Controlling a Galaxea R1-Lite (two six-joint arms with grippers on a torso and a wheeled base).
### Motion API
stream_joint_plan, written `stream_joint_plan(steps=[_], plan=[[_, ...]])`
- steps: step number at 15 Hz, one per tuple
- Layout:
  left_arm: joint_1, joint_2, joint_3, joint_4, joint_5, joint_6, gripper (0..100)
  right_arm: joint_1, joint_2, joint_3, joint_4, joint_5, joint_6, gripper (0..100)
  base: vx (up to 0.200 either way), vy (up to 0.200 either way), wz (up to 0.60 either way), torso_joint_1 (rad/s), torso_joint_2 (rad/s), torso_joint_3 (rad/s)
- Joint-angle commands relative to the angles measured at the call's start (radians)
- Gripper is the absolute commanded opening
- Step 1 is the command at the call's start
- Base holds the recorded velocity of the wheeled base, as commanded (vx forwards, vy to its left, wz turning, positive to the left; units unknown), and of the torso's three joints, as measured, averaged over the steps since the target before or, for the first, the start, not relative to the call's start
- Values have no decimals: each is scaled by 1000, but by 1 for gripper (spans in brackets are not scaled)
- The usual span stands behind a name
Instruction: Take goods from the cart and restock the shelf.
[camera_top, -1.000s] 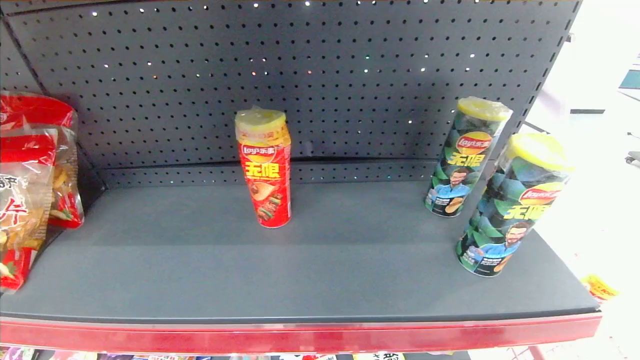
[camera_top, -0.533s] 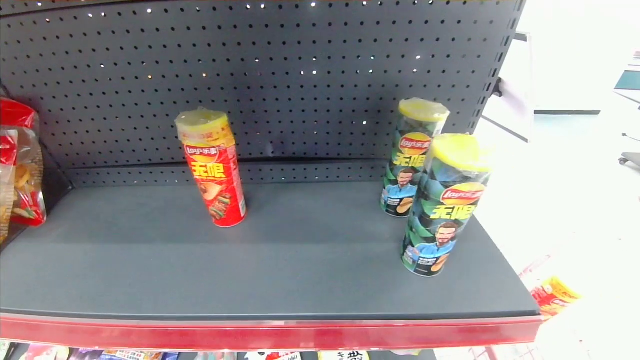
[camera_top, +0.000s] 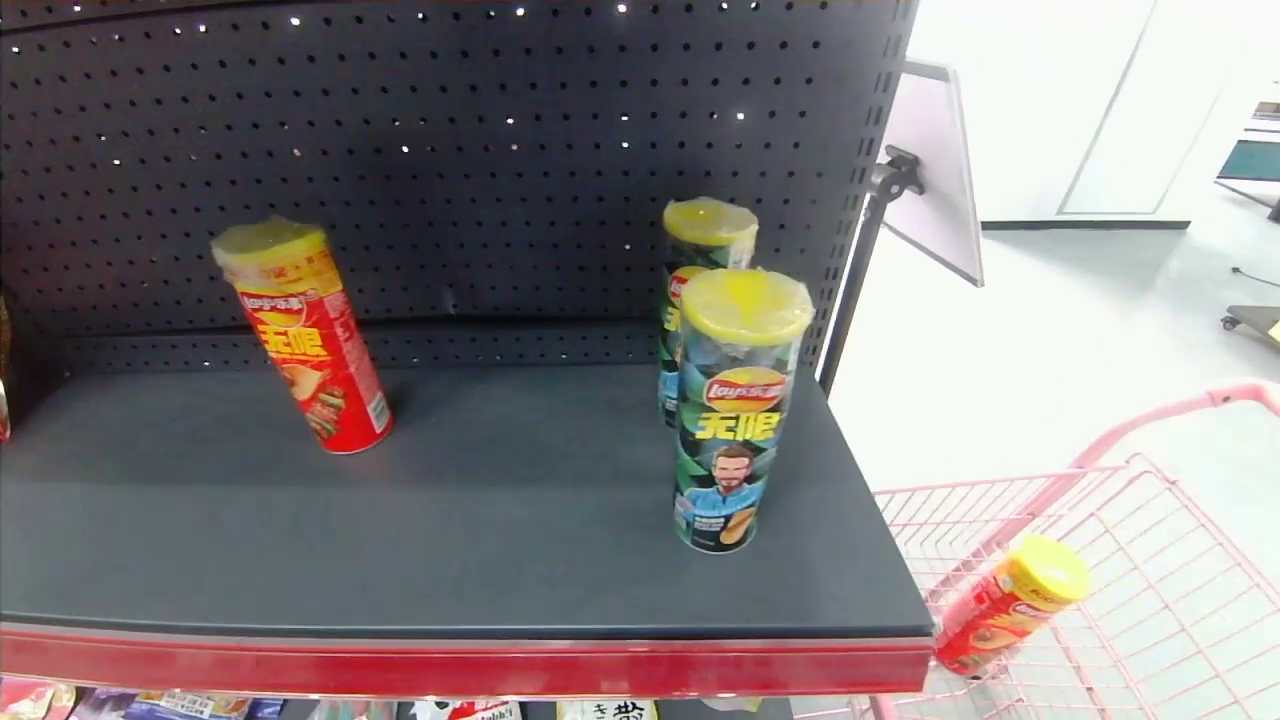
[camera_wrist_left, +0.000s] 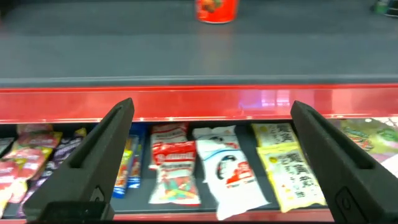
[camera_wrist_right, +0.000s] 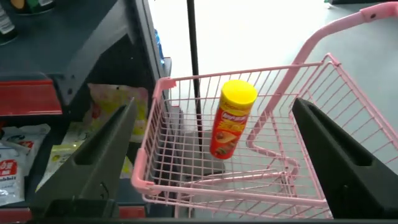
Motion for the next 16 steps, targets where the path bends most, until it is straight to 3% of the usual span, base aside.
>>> stream_joint_plan(steps=[1, 13, 16], plan=[[0, 1, 0, 0, 0, 0, 100, 0, 1, 0, 0, 0, -1, 100, 0, -200, 0, 2, 2, -2], [0, 1, 0, 0, 0, -2, 100, 0, 1, 0, 0, 0, -1, 100, 0, -200, 0, 2, 1, 3], [0, 1, 0, 0, 0, -3, 100, 0, 1, 0, 0, 0, -1, 100, 0, 0, 0, 0, 0, 0]])
